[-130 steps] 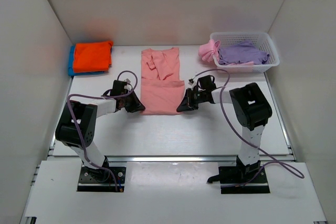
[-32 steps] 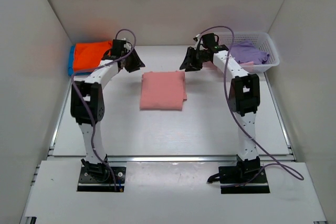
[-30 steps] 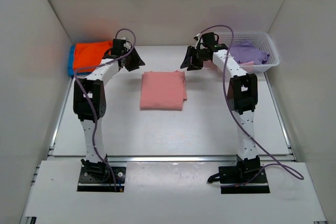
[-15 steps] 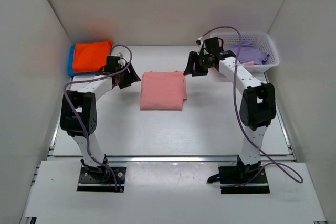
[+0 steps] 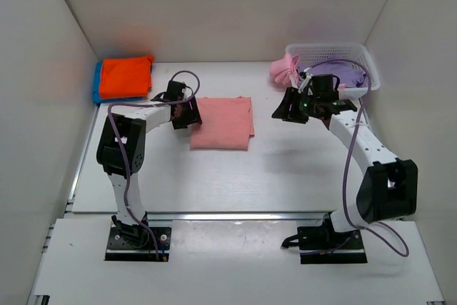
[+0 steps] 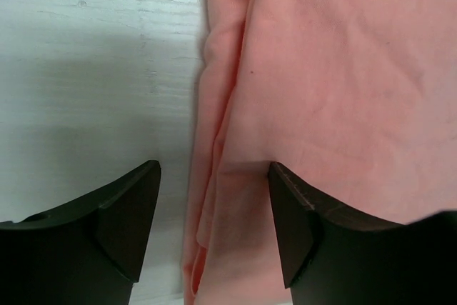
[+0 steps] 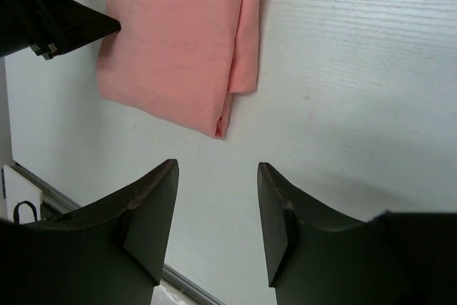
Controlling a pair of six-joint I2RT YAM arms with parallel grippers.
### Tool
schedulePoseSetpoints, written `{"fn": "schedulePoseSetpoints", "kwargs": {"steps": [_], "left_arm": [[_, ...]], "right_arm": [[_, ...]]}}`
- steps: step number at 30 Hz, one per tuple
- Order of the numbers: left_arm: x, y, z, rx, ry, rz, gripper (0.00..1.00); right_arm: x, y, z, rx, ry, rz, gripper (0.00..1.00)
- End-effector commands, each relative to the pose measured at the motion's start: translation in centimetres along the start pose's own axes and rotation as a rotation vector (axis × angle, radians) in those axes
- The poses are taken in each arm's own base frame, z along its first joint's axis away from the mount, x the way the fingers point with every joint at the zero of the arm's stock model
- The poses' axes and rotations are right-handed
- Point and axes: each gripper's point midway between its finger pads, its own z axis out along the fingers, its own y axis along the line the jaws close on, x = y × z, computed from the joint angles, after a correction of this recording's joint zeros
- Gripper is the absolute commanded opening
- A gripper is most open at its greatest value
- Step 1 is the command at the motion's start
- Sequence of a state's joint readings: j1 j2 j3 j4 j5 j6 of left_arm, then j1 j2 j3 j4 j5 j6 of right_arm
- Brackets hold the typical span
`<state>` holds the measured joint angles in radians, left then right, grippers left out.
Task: Fold and stack the t-shirts
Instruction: Put the neatly folded tshirt into the corner of the board with the left arm
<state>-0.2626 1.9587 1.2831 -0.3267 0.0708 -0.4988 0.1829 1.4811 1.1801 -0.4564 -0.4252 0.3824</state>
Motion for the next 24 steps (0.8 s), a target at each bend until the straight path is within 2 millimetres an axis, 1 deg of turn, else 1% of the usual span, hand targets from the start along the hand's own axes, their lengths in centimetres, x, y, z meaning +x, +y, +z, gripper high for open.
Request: {"fn": "schedulePoseSetpoints", "kwargs": {"steps": [1,2,3,4,5,6,7,8,9,11,12,13,14,15,16,17,18,19,21,22,23,24], "left_arm": [[0.1,-0.1,-0.3,-0.049,0.028,0.066,0.72],[0.5,0.1,0.0,-0.070,0.039,0.088,0.71],[0.5,-0.4,-0.1,-0.074,0.050,0.112,0.68],[0.8,-0.2,-0.1,-0.108,0.064,0.154,0.66],[1.2,0.3,0.4,-0.135,0.081,0.188,0.63],[1.2,0.2,0.1,-0.158,0.094,0.219,0.59],[1.6,0.5,0.2,-0.199,0.111,0.260,0.56],[1.8,0.7,0.3,-0.218,0.131,0.293,0.52],[2.0,1.3,0.4,-0.247,0.144,0.314,0.51],[3.4,2.0,0.6,-0.276,0.189,0.344,0.40],[3.4,2.4,0.5,-0.289,0.190,0.342,0.27],[3.9,2.8,0.4,-0.304,0.203,0.346,0.04],[3.9,3.2,0.1,-0.320,0.194,0.359,0.00],[3.9,3.2,-0.1,-0.316,0.185,0.366,0.00],[4.0,3.6,-0.2,-0.326,0.187,0.369,0.00],[3.0,3.6,-0.6,-0.329,0.162,0.374,0.00],[2.1,3.6,-0.8,-0.338,0.142,0.377,0.00],[1.5,4.1,-1.2,-0.361,0.133,0.394,0.00],[-1.3,3.6,-1.8,-0.354,0.084,0.422,0.00],[-2.6,3.8,-2.3,-0.368,0.054,0.431,0.00],[-4.2,4.0,-2.6,-0.384,0.016,0.425,0.00],[-6.0,4.5,-3.2,-0.403,-0.021,0.428,0.00]], "right_arm": [[-0.9,0.7,-1.7,-0.036,-0.077,0.009,0.45],[-0.7,0.8,-2.3,-0.037,-0.091,0.001,0.45],[-0.9,0.9,-2.7,-0.042,-0.099,0.006,0.46],[-0.8,1.2,-3.2,-0.046,-0.109,0.007,0.45],[-0.5,1.4,-3.7,-0.050,-0.117,0.010,0.44],[-0.2,1.6,-3.9,-0.056,-0.111,0.017,0.43],[-0.2,2.2,-4.7,-0.075,-0.127,0.016,0.42],[0.1,2.4,-5.2,-0.072,-0.135,0.020,0.42],[0.3,2.7,-5.8,-0.080,-0.147,0.014,0.43],[0.8,3.0,-6.7,-0.086,-0.167,0.023,0.42],[1.2,3.0,-6.9,-0.092,-0.164,0.038,0.42],[1.1,3.1,-7.6,-0.098,-0.183,0.043,0.42],[1.7,3.1,-8.1,-0.107,-0.186,0.051,0.42],[1.9,3.2,-8.6,-0.124,-0.192,0.061,0.40],[2.1,3.1,-8.8,-0.126,-0.190,0.070,0.39],[2.9,3.2,-8.8,-0.140,-0.176,0.080,0.37],[2.8,3.4,-9.4,-0.145,-0.194,0.076,0.37],[2.8,3.5,-9.7,-0.143,-0.202,0.070,0.37],[3.1,3.4,-9.9,-0.138,-0.203,0.078,0.36],[3.1,3.6,-10.0,-0.148,-0.203,0.078,0.35],[2.5,4.0,-10.3,-0.158,-0.223,0.078,0.34],[3.1,4.2,-10.0,-0.173,-0.197,0.093,0.33]]}}
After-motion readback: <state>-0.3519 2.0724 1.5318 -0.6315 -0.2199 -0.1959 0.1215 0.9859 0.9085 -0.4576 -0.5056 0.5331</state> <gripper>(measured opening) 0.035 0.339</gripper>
